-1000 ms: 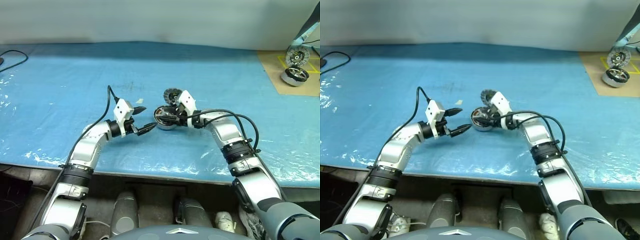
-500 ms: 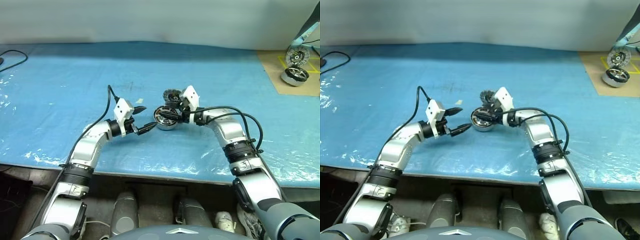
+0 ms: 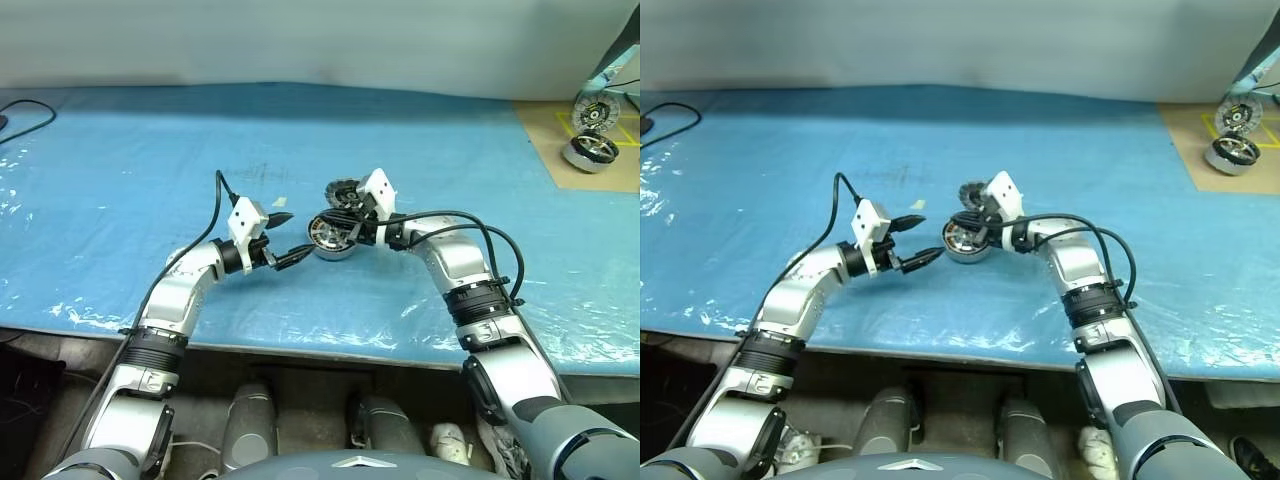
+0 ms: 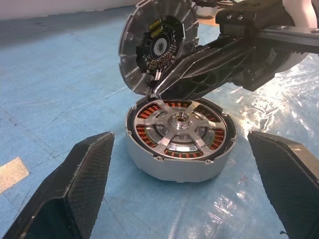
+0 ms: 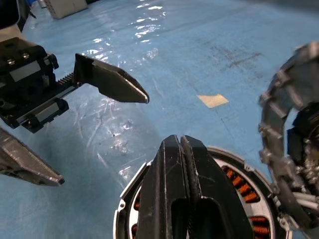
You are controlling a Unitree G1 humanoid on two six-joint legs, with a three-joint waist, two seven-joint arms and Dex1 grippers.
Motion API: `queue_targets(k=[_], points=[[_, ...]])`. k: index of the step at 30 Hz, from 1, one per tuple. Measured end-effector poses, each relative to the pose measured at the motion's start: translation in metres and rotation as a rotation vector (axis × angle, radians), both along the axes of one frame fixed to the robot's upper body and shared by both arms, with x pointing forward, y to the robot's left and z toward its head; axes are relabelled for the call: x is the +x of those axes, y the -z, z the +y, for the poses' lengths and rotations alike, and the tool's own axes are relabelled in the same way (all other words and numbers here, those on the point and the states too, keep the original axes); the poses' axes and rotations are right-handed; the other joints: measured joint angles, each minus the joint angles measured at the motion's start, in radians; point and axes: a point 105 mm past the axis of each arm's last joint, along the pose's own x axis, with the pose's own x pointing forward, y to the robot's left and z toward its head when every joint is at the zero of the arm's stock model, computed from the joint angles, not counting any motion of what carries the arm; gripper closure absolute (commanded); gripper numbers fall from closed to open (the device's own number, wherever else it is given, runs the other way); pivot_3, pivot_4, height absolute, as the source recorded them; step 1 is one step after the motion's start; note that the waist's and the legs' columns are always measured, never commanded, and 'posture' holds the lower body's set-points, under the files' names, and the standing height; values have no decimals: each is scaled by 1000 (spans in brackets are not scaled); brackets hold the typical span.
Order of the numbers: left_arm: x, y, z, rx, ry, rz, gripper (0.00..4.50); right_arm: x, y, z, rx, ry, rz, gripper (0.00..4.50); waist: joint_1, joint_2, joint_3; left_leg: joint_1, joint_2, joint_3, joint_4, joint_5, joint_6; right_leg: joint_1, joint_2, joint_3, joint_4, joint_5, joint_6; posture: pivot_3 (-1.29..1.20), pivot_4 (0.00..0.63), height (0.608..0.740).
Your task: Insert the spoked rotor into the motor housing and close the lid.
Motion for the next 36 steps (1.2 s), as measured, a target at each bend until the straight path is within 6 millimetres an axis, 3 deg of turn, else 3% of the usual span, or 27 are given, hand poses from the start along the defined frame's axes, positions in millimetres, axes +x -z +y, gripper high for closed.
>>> queue_targets(k=[4, 7, 10, 12, 14, 16, 18, 22, 24, 27, 32, 36], points=[[0, 1, 3, 5, -6, 3, 0, -22, -12, -38, -33, -25, 15, 4485, 9, 0, 0, 0, -1, 0, -1, 0, 0, 2, -1, 0, -3, 1, 2, 0, 150, 740], [0, 2, 7, 12, -16, 6, 0, -34, 3, -84, -108, 57, 82, 4485, 7, 0, 0, 1, -1, 0, -3, 0, 0, 3, -1, -1, -6, 2, 4, 0, 150, 740], [-2, 4, 8, 12, -18, 11, 0, -27, 19, -136, -151, 251, 143, 4485, -3, 0, 0, 2, -1, 0, -3, 0, 0, 3, 0, 0, -6, 0, 1, 0, 150, 740], [-3, 4, 8, 10, -17, 10, 0, -16, 19, -158, -156, 371, 118, 4485, -13, 0, 0, 2, -1, 0, -2, 0, 0, 3, 0, 1, -5, 0, 1, 0, 150, 740], [-3, 4, 6, 9, -8, 11, 0, 9, 7, -168, -150, 510, 33, 4485, -30, 0, 0, 3, -1, 0, -1, 0, 0, 1, 0, 3, -2, 0, 0, 0, 150, 740], [-4, 2, 3, 6, 16, 11, 0, 28, -11, -162, -110, 563, -48, 4485, -37, 0, 0, 3, -1, 0, -1, 0, 0, -1, 1, 3, 1, 0, 0, 0, 150, 740], [-3, -4, 0, -2, 35, 3, 0, 45, -30, -143, -57, 568, -124, 4485, -41, 0, 0, 3, -1, 0, -1, 0, 0, -1, 1, 3, 1, 0, 0, 0, 150, 740], [-1, -7, 0, 0, 43, -2, 0, 57, -36, -102, -3, 488, -148, 4485, -40, 0, 0, 0, -2, 1, 0, 2, 3, -1, 0, 2, 1, 0, 0, 0, 150, 740], [0, -9, -1, 1, 49, -3, 0, 55, -33, -70, 20, 385, -132, 4485, -38, 0, 0, -2, -1, 1, 0, 2, 4, -2, 0, 0, 1, 0, 0, 0, 150, 740], [-1, -11, -2, -8, 67, 10, 0, 48, -33, -43, 26, 255, -123, 4485, -26, 0, 0, -2, 0, 1, -1, 2, 4, -2, 0, -2, 1, 0, 0, 0, 150, 740], [-7, -13, 10, -3, 87, 47, 0, 26, -45, -26, 47, 78, -128, 4485, -14, 0, 0, -2, 0, 1, 0, 2, 4, -1, 0, -3, 1, 0, -1, 0, 150, 740], [-11, -16, 17, -1, 88, 50, 0, 12, -36, -24, 39, 11, -85, 4485, -13, 0, 0, -1, 0, 1, -1, 2, 2, -1, 0, -2, 1, 0, -1, 0, 150, 740]])
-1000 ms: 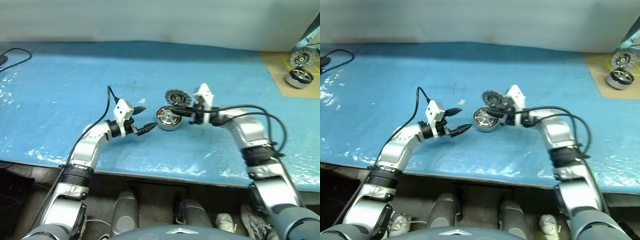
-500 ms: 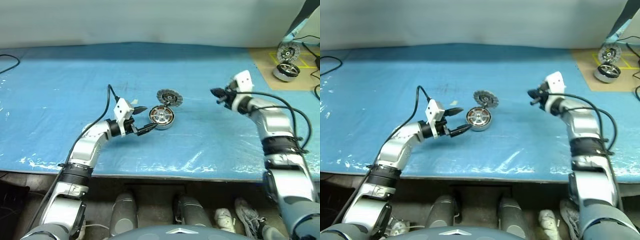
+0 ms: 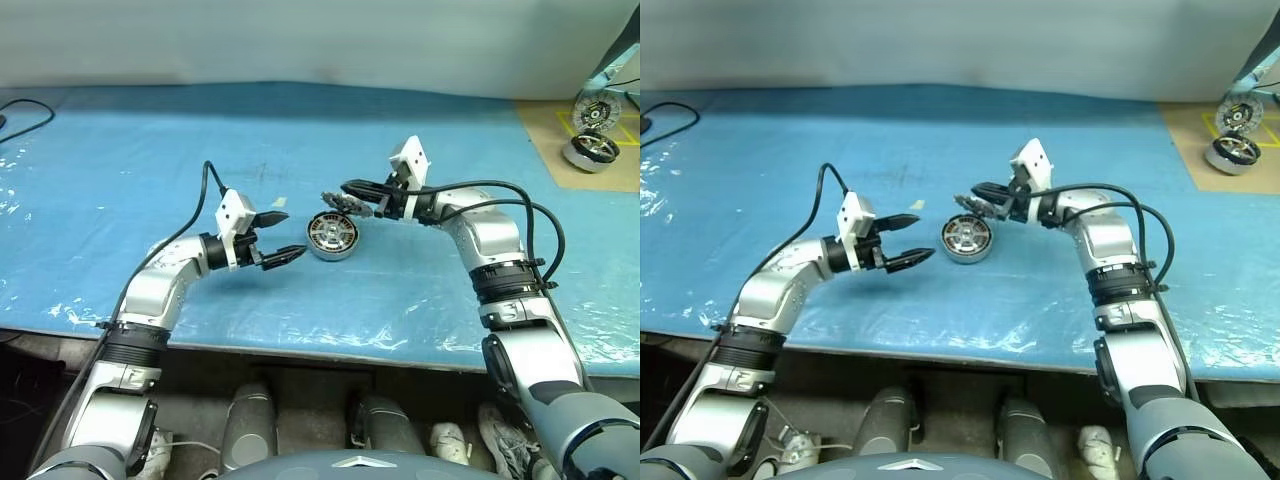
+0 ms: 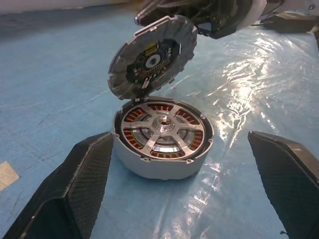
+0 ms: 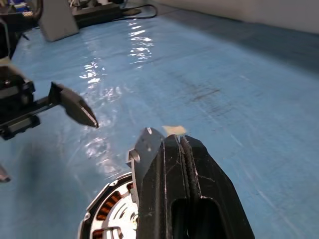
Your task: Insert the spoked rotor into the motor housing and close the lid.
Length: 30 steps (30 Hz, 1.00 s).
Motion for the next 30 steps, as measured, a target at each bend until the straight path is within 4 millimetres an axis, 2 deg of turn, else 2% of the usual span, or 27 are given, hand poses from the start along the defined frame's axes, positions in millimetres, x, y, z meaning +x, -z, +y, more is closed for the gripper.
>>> queue_targets(k=[5, 11, 15, 22, 25, 29, 30], points=[[-1, 3, 3, 8, -8, 13, 0, -6, 21, 1, -23, 7, 50, 4485, -3, 0, 0, 1, 0, 0, 0, -1, -2, 0, 0, 1, 0, 0, 0, 0, 150, 740], [-1, 3, 3, 7, -13, 12, 0, -3, 31, 5, -38, 46, 57, 4485, -7, 0, 0, 1, 0, 0, 0, -1, -2, 0, 0, 1, 0, 0, 0, 0, 150, 740], [0, 2, 0, 9, -7, 6, 0, -5, 50, 12, -70, 65, 81, 4485, -9, 0, 0, 1, 0, 0, -1, -1, -2, 0, 0, 1, 0, 0, 0, 0, 150, 740], [0, 3, -2, 18, -2, 1, 0, -6, 59, 22, -143, 75, 12, 4485, -13, 0, 0, 8, 0, -1, -1, -1, -3, 6, 0, 2, 0, 0, 0, 0, 150, 740], [0, 3, -4, 15, 2, 0, 0, -7, 60, 24, -151, 78, -11, 3897, -13, 0, 0, 14, 0, 0, -2, -1, -3, 11, 0, 4, -3, -1, 0, 0, 150, 740], [0, 4, -5, 19, 5, -5, 0, -12, 56, 28, -78, 46, 45, 2577, -13, 0, 0, 15, -1, 0, -3, -1, -3, 11, 0, 6, -3, -1, 0, 0, 150, 740], [-1, 4, -6, 19, 7, -5, 0, -13, 55, 28, -61, 41, 63, 2577, -12, 0, 0, 15, -1, 0, -3, -1, -3, 11, 0, 6, -3, -1, 0, 0, 150, 740]])
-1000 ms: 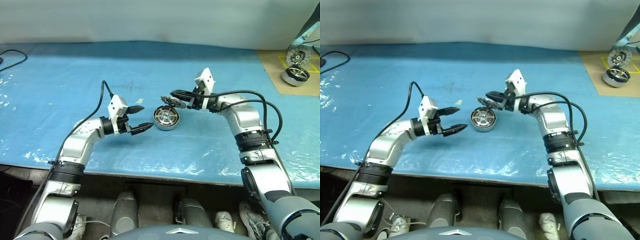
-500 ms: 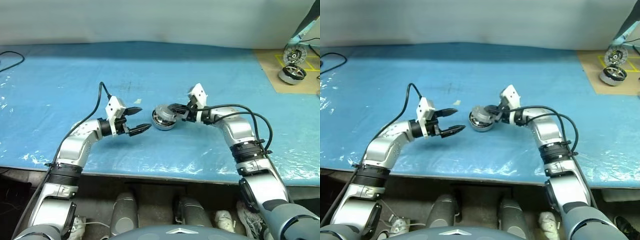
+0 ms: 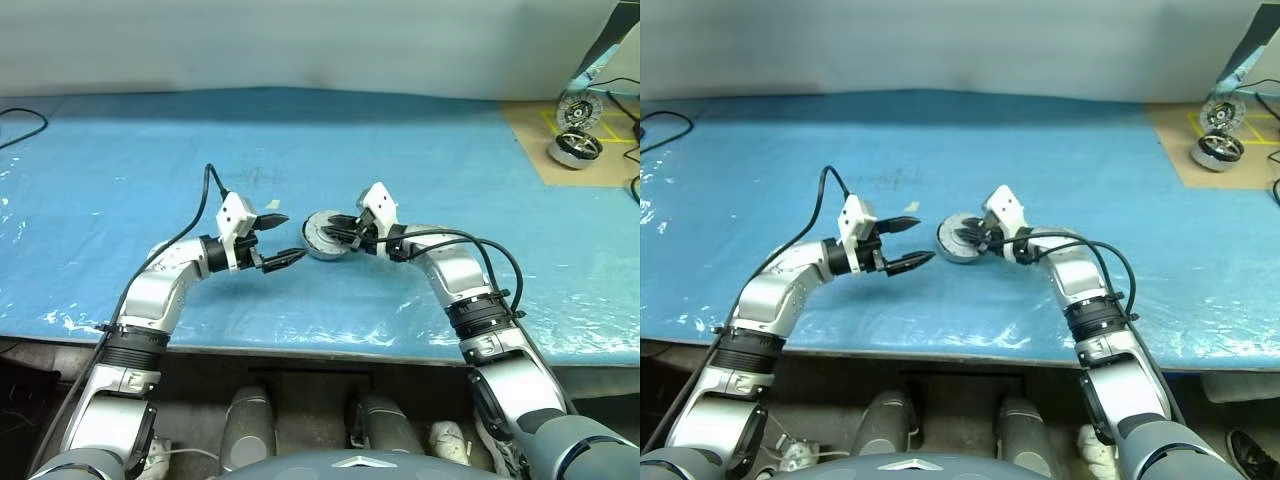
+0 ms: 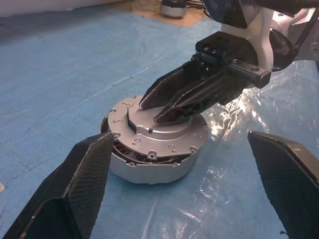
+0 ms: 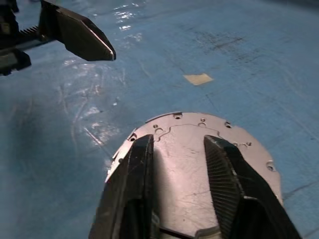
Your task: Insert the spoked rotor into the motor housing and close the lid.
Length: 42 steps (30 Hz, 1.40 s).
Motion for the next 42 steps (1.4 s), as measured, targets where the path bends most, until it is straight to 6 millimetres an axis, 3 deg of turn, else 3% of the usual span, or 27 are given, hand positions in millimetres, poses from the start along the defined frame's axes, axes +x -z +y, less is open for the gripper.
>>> queue_targets(k=[6, 12, 15, 20, 33, 36, 38, 42], points=[[-1, 3, -2, 4, 9, 9, 0, -5, -15, -2, 41, -36, 22, 2577, 1, 0, 0, -11, 0, 0, 0, 0, 0, -10, 0, -2, 0, 1, 1, 0, 150, 740], [-2, 4, -1, 4, 5, 14, 0, -2, -16, -2, 25, -13, -8, 2577, 0, 0, 0, -13, 0, 0, -1, 0, 0, -11, 0, -3, 0, 1, 2, 0, 150, 740], [-2, 5, -1, 4, 2, 16, 0, -1, -17, -1, 25, -13, -23, 1968, 0, 0, 0, -13, 0, 0, -1, 0, 0, -11, 0, -3, 0, 1, 1, 0, 150, 740], [-3, 5, -2, 4, 3, 20, 0, 0, -13, -2, 10, -8, -28, 248, 0, 0, 0, -13, 0, 0, 0, 0, 0, -11, 0, -3, 1, 1, 1, 0, 150, 740], [-2, 6, -2, 4, -8, 20, 0, 2, 4, -3, -129, -15, -96, 248, 0, 0, 0, -12, 0, 0, 0, 0, 0, -10, 0, -3, 1, 1, 1, 0, 150, 740], [-2, 7, -1, 6, -14, 21, 0, 0, 6, -5, -153, -29, -121, 830, 0, 0, 0, -12, 0, 0, 0, 0, 0, -10, 0, -3, 1, 1, 1, 0, 150, 740], [-2, 7, -1, 9, -21, 16, 0, 0, 6, -4, -163, -35, -132, 1503, 0, 0, 0, -11, 0, 0, 1, 0, 0, -10, 0, -3, 2, 1, 1, 0, 150, 740], [-2, 6, -1, 9, -22, 13, 0, 1, 5, -3, -164, -27, -129, 1535, -1, 0, 0, -10, 0, 0, 1, 0, 0, -8, 0, -2, 2, 0, 0, 0, 150, 740]])
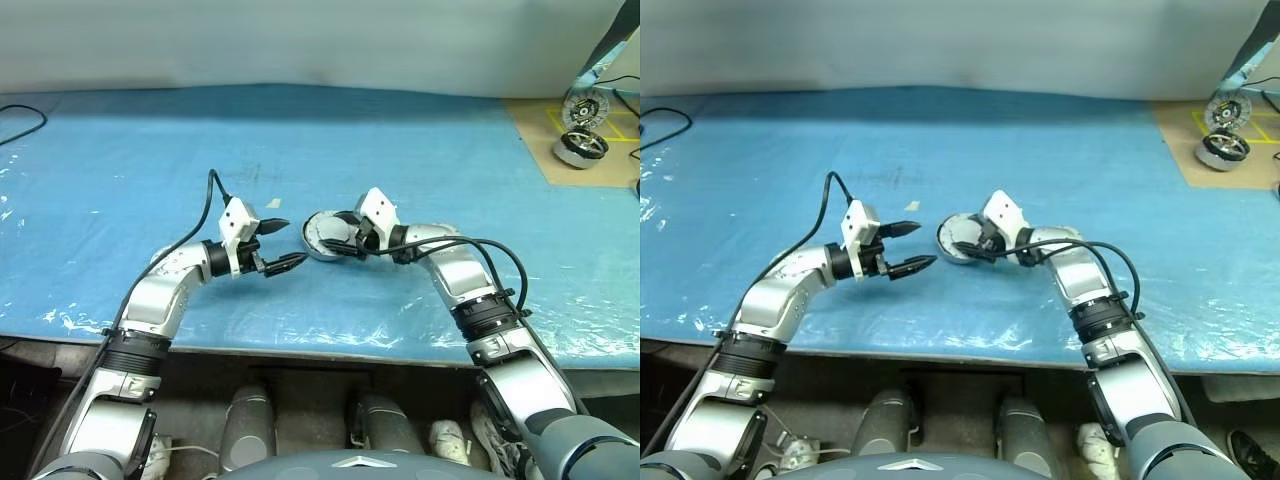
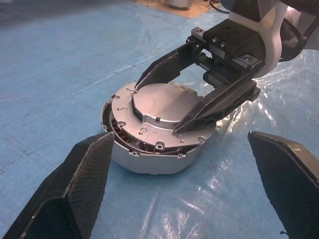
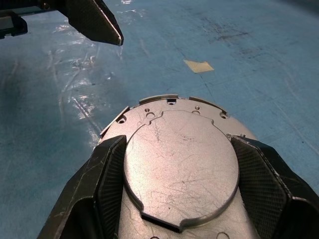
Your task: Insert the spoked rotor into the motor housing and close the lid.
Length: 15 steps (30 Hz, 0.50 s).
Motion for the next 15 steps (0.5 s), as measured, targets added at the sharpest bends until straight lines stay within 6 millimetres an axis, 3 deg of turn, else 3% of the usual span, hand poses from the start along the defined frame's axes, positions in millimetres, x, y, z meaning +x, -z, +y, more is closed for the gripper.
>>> queue_targets(k=[15], points=[[-1, 3, 0, -2, -10, 6, 0, 9, -7, 22, 34, 15, 68, 1535, 0, 0, 0, -1, 0, 0, 0, 0, 0, -1, 0, 0, 0, 0, 0, 0, 150, 740]])
